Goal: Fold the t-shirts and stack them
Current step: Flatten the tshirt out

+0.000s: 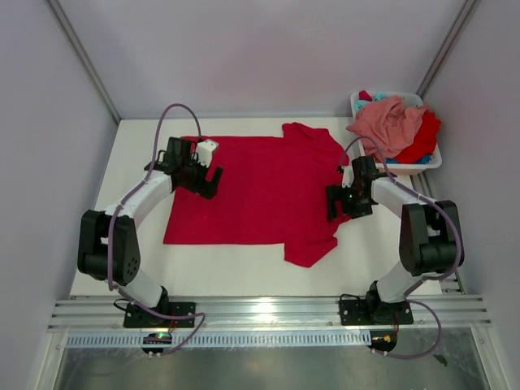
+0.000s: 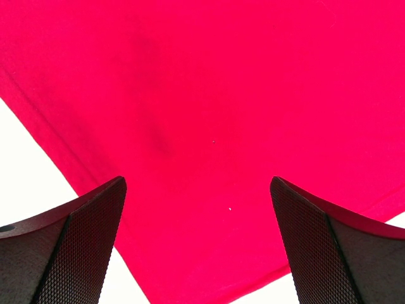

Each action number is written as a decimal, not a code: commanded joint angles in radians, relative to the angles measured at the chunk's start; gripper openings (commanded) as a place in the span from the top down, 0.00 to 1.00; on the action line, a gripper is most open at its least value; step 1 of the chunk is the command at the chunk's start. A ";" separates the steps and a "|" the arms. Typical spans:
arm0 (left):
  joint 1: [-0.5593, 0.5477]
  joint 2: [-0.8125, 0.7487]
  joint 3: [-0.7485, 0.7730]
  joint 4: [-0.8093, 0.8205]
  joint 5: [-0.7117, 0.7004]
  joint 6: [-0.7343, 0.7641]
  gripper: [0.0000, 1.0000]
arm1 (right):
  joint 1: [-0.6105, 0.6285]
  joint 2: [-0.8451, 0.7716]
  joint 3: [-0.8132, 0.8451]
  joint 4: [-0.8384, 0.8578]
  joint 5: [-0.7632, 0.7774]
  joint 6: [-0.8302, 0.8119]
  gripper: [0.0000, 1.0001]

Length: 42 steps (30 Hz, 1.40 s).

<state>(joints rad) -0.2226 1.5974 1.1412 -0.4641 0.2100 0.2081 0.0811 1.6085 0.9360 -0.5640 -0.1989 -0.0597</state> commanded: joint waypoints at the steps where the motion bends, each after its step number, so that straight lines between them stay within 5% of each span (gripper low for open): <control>1: -0.004 -0.004 0.031 0.013 0.019 0.002 0.03 | 0.000 0.031 0.047 -0.017 -0.051 -0.012 0.05; 13: -0.003 -0.007 -0.031 -0.037 0.120 0.053 0.05 | 0.000 0.047 0.063 -0.028 -0.034 -0.022 0.07; 18: -0.003 0.045 0.002 -0.293 0.371 0.227 0.07 | 0.000 0.033 0.055 -0.024 -0.017 -0.028 0.07; 24: -0.003 0.087 0.012 -0.488 0.407 0.378 0.10 | 0.000 0.033 0.060 -0.020 -0.010 -0.028 0.07; 29: -0.003 0.064 0.000 -0.576 0.313 0.473 0.10 | 0.000 0.033 0.053 -0.024 -0.007 -0.032 0.07; 34: -0.003 -0.056 -0.141 -0.308 0.111 0.335 0.08 | 0.000 0.031 0.057 -0.017 -0.005 -0.034 0.07; 42: -0.003 -0.090 -0.195 -0.265 -0.018 0.307 0.07 | 0.000 0.033 0.063 -0.022 -0.008 -0.037 0.07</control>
<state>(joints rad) -0.2226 1.5284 0.9600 -0.7891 0.2798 0.5266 0.0811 1.6520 0.9745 -0.5808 -0.2119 -0.0811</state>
